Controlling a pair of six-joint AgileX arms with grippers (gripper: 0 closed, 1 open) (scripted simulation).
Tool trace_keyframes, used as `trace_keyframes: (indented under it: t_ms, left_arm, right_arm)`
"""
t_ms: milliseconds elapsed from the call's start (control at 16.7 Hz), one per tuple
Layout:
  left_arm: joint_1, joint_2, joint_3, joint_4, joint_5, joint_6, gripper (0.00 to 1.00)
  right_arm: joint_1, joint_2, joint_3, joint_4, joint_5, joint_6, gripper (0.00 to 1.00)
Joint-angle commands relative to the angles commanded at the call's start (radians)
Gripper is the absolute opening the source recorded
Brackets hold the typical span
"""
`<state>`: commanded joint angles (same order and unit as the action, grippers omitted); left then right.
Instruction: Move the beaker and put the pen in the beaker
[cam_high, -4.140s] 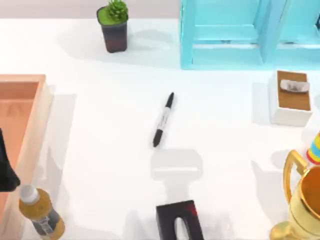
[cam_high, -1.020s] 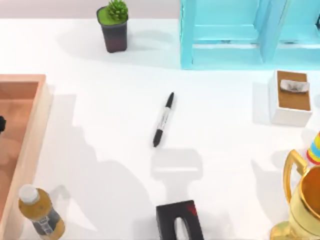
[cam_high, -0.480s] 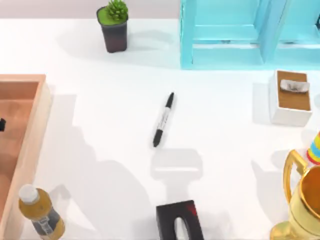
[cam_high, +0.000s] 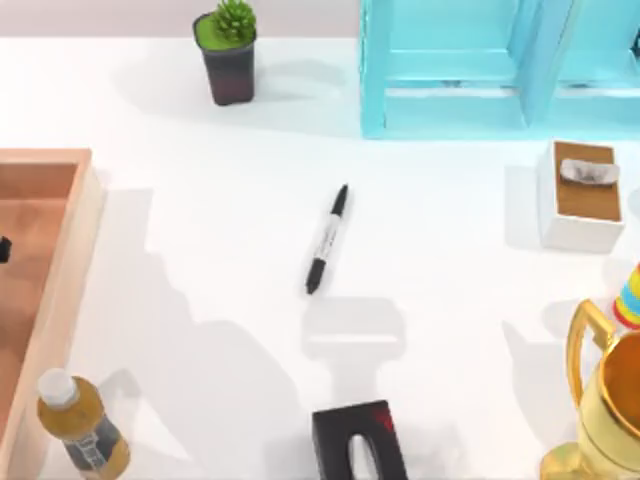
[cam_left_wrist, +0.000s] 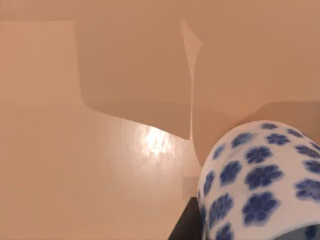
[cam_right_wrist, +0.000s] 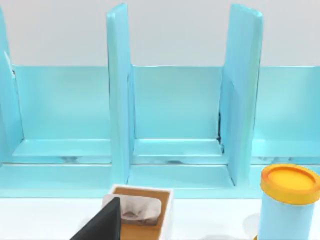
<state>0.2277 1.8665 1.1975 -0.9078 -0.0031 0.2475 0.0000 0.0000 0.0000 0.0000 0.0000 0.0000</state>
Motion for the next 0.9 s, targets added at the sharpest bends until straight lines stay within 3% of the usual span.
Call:
trace_keyframes:
  t_ms: [360, 900]
  left_arm:
    - [-0.053, -0.044, 0.096, -0.087, -0.008, -0.067, 0.00]
    - [-0.386, -0.088, 0.426, -0.497, 0.001, -0.393, 0.00]
  right_arm:
    - [0.000, 0.000, 0.000, 0.000, 0.000, 0.000, 1.00]
    - [0.000, 0.000, 0.000, 0.000, 0.000, 0.000, 1.00]
